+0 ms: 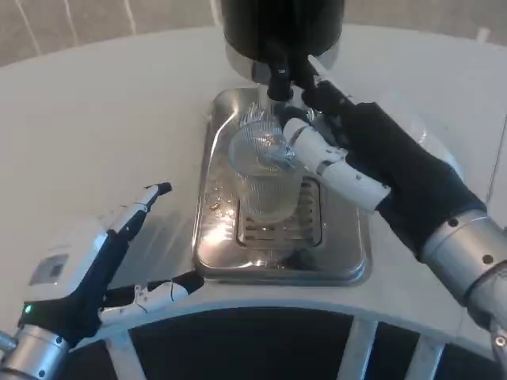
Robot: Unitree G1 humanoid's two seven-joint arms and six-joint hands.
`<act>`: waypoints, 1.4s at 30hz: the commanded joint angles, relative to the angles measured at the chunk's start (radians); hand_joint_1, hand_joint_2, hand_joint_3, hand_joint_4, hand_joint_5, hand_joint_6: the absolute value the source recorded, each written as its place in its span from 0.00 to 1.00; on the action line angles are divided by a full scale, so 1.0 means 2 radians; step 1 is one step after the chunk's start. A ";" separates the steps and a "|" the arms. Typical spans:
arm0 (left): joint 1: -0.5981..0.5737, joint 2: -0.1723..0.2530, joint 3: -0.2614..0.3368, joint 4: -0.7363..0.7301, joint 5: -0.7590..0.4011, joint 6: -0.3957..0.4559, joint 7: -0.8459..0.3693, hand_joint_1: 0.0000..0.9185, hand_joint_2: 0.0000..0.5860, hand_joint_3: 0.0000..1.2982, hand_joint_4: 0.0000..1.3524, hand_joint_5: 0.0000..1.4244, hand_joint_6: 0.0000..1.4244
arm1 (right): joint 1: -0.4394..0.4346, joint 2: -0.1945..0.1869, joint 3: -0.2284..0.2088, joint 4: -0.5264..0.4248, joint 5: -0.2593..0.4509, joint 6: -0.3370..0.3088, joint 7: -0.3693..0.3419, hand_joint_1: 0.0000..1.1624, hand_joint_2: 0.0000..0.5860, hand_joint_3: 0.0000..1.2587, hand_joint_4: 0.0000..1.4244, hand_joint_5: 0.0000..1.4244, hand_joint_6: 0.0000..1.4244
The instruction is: Grasp the cup under the faucet to collect the drink, then remove the cup.
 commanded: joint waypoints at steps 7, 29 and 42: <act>0.010 0.008 0.006 0.000 -0.006 0.006 -0.012 0.21 0.17 0.11 0.06 0.13 0.18 | -0.030 -0.031 0.012 0.017 0.046 0.005 -0.035 0.25 0.98 0.00 0.00 0.00 0.00; 0.011 0.011 0.012 -0.003 -0.006 0.004 -0.024 0.20 0.17 0.11 0.07 0.13 0.18 | -0.080 -0.085 0.038 0.049 0.106 0.014 -0.061 0.22 0.94 0.00 0.00 0.00 0.00; 0.010 0.010 0.017 -0.001 -0.006 0.001 -0.028 0.19 0.16 0.11 0.07 0.13 0.18 | -0.103 -0.141 0.074 0.057 0.110 0.010 -0.047 0.18 0.94 0.00 0.00 0.00 0.00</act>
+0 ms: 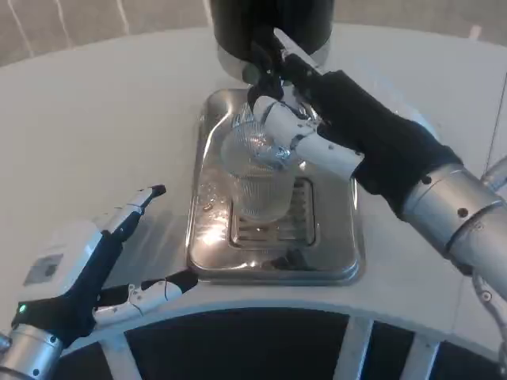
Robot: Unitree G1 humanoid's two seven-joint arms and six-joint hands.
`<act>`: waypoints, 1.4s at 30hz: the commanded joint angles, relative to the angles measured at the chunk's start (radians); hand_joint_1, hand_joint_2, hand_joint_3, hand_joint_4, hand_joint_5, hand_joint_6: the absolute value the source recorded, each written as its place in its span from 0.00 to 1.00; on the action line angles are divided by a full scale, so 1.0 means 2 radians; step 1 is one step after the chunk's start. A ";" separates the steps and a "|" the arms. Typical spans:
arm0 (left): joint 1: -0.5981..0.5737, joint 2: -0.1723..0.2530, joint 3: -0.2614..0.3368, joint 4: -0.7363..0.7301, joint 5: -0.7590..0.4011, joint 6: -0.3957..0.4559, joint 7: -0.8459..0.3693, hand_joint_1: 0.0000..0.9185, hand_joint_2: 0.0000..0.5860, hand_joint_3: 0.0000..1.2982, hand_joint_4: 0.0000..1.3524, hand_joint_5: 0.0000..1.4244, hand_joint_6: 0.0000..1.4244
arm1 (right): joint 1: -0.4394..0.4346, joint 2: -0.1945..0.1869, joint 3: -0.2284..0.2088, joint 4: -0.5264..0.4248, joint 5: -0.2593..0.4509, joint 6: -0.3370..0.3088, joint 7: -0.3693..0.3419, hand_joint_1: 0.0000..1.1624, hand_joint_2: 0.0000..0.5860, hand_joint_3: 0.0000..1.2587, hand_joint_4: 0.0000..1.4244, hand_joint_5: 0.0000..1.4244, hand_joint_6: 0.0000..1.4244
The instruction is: Grasp the cup under the faucet to collect the drink, then remove the cup.
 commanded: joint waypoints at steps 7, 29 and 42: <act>0.007 0.008 0.003 0.000 -0.006 -0.001 -0.006 0.18 0.15 0.11 0.07 0.13 0.18 | -0.013 -0.038 0.043 -0.002 -0.001 -0.019 0.019 0.17 0.94 0.00 0.00 0.00 0.00; -0.004 -0.007 0.020 -0.005 -0.056 0.021 -0.032 0.13 0.08 0.02 0.02 0.13 0.18 | -0.010 -0.074 0.069 0.000 -0.031 -0.061 0.032 0.15 0.91 0.00 0.00 0.00 0.00; -0.055 -0.043 0.022 -0.008 -0.086 0.044 -0.070 0.21 0.04 0.00 0.00 0.12 0.19 | -0.009 -0.070 0.069 -0.002 -0.037 -0.053 0.034 0.14 0.91 0.00 0.00 0.00 0.00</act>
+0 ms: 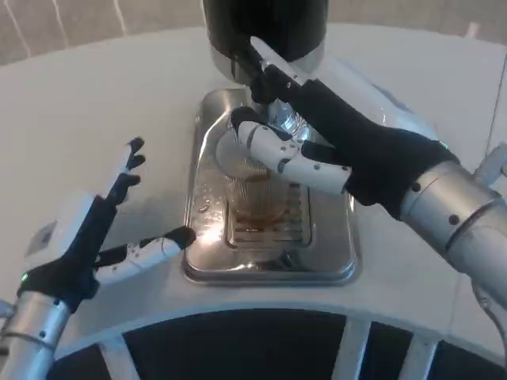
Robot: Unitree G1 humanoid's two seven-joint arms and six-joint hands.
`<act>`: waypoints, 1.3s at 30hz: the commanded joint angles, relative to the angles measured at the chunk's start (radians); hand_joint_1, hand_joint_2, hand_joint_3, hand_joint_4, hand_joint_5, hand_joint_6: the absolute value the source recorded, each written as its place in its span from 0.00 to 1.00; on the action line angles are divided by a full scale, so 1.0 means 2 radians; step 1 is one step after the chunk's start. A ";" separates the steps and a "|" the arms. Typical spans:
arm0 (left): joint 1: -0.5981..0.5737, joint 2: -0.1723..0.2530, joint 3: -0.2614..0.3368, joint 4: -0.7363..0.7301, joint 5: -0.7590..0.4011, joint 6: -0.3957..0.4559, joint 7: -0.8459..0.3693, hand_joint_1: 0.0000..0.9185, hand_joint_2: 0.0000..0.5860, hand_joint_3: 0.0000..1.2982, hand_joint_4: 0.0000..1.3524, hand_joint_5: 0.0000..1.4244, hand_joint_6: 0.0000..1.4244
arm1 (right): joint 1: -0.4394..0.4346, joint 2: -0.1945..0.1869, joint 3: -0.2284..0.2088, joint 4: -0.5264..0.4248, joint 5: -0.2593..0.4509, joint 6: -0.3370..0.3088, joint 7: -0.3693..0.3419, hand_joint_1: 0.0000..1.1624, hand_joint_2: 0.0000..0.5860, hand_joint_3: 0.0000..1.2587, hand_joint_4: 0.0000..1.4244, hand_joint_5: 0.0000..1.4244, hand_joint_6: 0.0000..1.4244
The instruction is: Grasp the cup under the faucet to collect the drink, then remove the cup.
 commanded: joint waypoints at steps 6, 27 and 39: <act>-0.044 -0.024 -0.003 0.033 -0.006 -0.009 -0.007 0.24 0.04 0.00 0.00 0.13 0.19 | 0.006 0.005 0.014 -0.003 0.004 -0.006 0.024 0.14 0.91 0.00 0.00 0.00 0.00; -0.125 -0.036 -0.023 0.148 -0.019 -0.061 -0.046 0.41 0.07 0.00 0.00 0.17 0.22 | 0.005 0.009 0.011 0.009 0.003 -0.011 0.023 0.14 0.93 0.00 0.00 0.00 0.00; -0.141 -0.037 -0.025 0.178 -0.018 -0.068 -0.047 0.41 0.08 0.00 0.00 0.18 0.23 | 0.005 0.014 0.013 0.015 0.000 -0.012 0.021 0.14 0.94 0.00 0.00 0.00 0.00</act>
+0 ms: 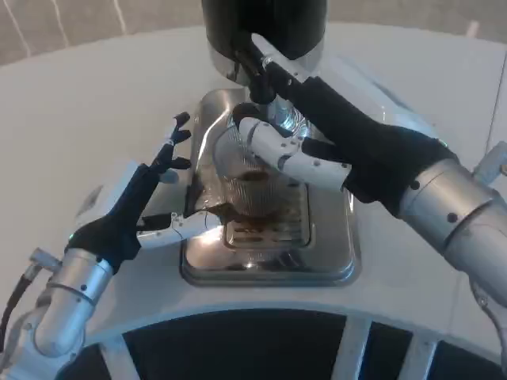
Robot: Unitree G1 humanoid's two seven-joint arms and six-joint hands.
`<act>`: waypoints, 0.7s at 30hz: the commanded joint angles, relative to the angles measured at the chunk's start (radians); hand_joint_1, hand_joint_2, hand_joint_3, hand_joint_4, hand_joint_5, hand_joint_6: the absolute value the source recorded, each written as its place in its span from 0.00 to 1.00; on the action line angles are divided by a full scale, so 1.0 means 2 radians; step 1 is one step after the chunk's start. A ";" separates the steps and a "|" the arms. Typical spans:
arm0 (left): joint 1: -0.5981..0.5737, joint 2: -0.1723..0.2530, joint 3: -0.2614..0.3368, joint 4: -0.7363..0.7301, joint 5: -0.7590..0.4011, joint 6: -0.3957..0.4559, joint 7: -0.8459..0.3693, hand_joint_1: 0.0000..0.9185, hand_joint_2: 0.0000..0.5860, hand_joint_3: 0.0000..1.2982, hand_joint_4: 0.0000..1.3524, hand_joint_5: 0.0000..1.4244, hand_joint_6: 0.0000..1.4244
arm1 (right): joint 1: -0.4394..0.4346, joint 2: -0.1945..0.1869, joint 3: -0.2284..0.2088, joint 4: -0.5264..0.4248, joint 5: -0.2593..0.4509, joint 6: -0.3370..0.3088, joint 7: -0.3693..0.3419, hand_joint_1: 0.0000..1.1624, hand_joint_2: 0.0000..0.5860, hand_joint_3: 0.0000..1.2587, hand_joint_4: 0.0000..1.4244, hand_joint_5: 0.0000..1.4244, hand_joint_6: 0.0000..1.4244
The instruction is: Grasp the cup under the faucet to collect the drink, then remove the cup.
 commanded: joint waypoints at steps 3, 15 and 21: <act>-0.012 0.002 -0.003 0.018 -0.001 -0.011 -0.004 0.41 0.08 0.00 0.00 0.18 0.23 | 0.004 0.006 0.017 0.009 0.007 -0.008 0.017 0.14 0.94 0.00 0.00 0.00 0.00; -0.016 0.003 -0.001 0.030 -0.005 -0.016 -0.007 0.41 0.08 0.00 0.00 0.18 0.23 | 0.004 0.018 0.010 0.009 -0.008 -0.012 0.008 0.14 0.94 0.00 0.00 0.00 0.00; -0.016 0.002 0.000 0.030 -0.008 -0.017 -0.012 0.40 0.09 0.00 0.00 0.18 0.23 | 0.024 0.023 -0.012 -0.017 -0.019 -0.017 -0.016 0.15 0.94 0.00 0.00 0.00 0.00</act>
